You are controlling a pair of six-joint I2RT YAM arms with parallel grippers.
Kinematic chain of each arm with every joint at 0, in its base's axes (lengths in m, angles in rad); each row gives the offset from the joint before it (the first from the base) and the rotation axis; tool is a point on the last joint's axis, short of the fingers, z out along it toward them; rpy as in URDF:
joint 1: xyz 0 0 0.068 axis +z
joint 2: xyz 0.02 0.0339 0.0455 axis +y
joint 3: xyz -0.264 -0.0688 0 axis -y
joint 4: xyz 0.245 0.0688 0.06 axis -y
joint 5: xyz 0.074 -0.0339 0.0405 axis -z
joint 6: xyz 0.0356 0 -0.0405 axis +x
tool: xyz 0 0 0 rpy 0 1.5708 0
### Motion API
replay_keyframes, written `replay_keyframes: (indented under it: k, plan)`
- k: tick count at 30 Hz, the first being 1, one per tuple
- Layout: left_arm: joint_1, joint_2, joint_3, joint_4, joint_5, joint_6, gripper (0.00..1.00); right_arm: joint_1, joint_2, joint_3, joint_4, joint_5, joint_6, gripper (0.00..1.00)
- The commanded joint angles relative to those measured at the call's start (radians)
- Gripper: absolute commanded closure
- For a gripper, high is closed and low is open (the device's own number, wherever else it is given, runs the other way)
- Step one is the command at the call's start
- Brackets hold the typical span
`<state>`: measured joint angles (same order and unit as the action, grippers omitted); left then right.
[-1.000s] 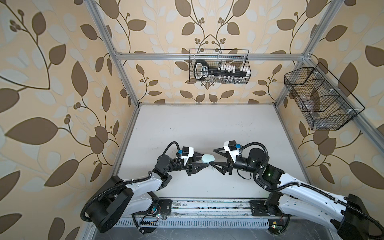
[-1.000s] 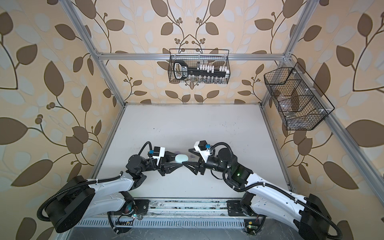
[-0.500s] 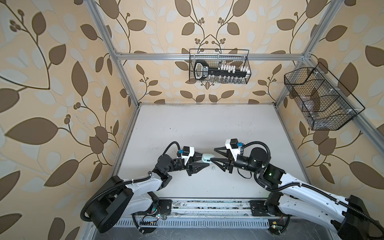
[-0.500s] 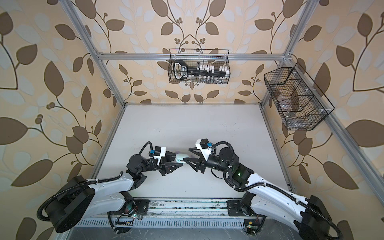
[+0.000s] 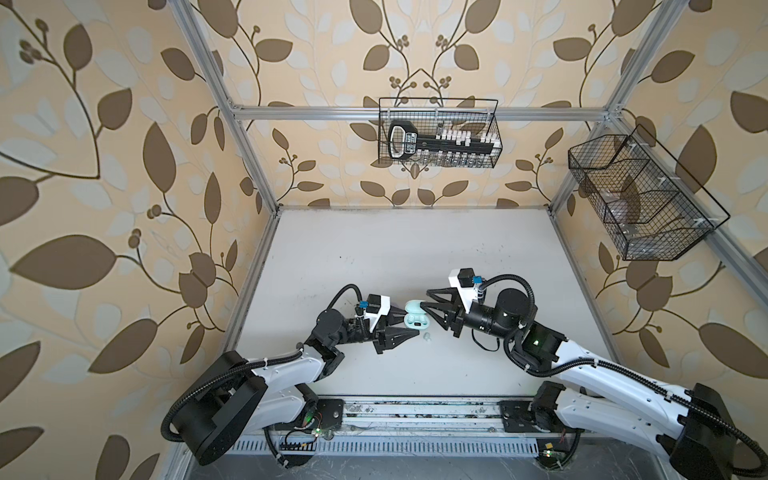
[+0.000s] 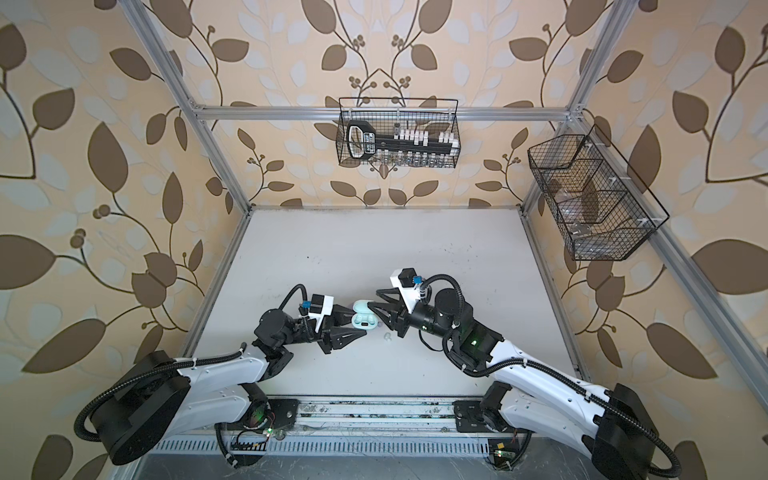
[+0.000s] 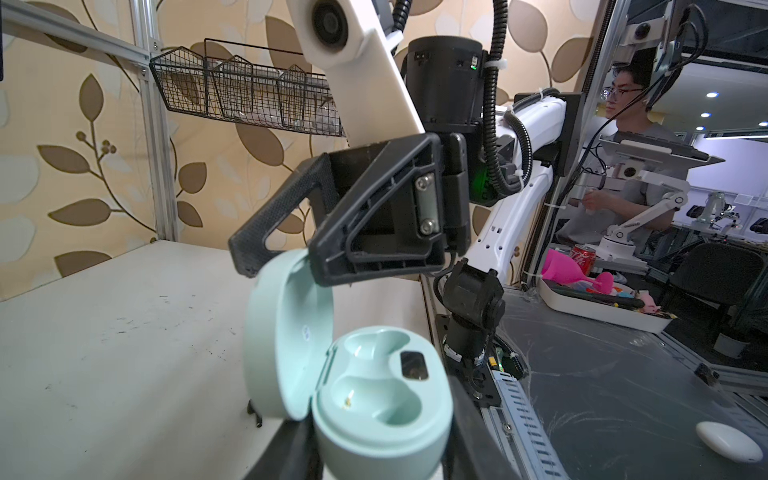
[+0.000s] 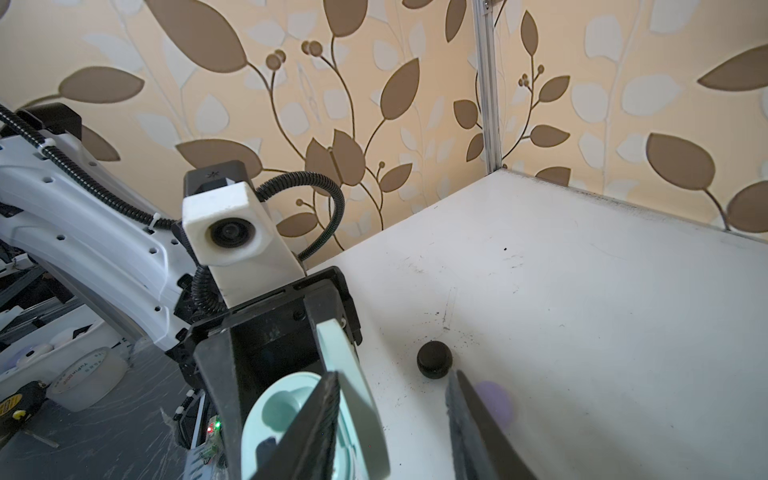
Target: Insert the wireless bluetooth earbuds into the charging case
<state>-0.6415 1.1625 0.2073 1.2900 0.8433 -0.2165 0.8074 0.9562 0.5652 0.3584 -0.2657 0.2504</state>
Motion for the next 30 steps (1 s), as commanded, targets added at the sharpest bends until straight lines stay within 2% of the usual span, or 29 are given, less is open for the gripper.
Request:
replay_keyframes:
  k: [1,5,15,22,30]
  plan:
    - [-0.015,-0.011,0.004,0.131,0.034,0.02,1.0,-0.003,0.007,0.013,-0.053,0.052,0.003,0.52]
    - [-0.015,0.004,0.008,0.102,-0.01,0.029,1.0,-0.009,0.001,0.014,-0.061,0.059,0.015,0.43]
    - [-0.015,0.047,0.017,0.073,-0.05,0.039,1.0,-0.019,-0.034,0.016,-0.08,0.048,0.028,0.29]
    - [-0.014,0.102,0.026,0.099,-0.075,0.012,1.0,-0.022,-0.086,0.007,-0.094,0.05,0.027,0.25]
    - [-0.012,0.102,0.024,0.113,-0.069,0.001,1.0,-0.022,-0.076,0.006,-0.093,0.039,0.02,0.22]
